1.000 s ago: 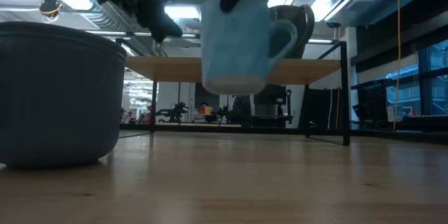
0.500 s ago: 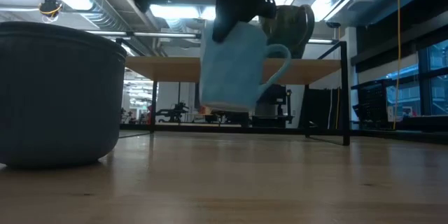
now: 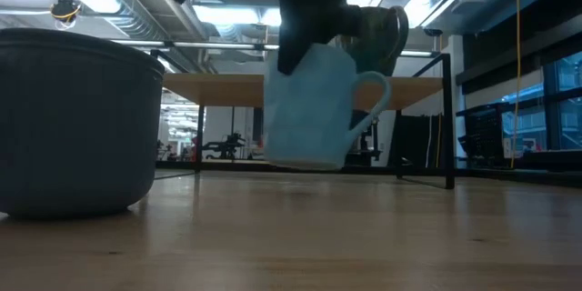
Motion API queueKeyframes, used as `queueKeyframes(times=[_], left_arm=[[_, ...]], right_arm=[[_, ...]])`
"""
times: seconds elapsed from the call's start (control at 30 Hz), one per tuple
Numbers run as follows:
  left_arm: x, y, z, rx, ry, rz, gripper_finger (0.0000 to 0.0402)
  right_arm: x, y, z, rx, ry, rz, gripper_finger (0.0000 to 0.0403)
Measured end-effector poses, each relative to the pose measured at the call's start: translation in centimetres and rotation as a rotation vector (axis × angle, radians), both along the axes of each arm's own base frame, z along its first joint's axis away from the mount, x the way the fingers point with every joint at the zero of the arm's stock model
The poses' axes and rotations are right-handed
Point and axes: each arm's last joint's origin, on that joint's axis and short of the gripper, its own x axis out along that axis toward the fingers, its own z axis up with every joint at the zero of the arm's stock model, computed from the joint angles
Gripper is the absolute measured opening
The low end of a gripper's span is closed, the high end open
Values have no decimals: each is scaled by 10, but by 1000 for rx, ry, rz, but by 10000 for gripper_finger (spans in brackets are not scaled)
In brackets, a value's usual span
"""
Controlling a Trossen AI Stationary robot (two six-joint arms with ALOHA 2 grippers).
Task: Stack small to large cups/mugs on shelf
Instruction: Remove the blue mug from the shelf
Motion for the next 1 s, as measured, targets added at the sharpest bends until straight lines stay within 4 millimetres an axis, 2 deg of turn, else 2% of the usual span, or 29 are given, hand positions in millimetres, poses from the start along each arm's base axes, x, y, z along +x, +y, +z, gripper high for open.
queueKeyframes(times=[0.17,0.37,0.7,1.0], left_arm=[[-5,-10,5,17,-30,-6,55],[-12,-19,10,34,-52,10,55],[-15,-22,11,12,-52,26,55],[-15,-21,11,17,-49,50,55]], right_arm=[[-1,0,-4,-5,27,-32,39],[-2,-3,-4,-50,5,-157,39],[2,1,-17,35,22,-312,39],[7,2,-16,94,-35,-429,39]])
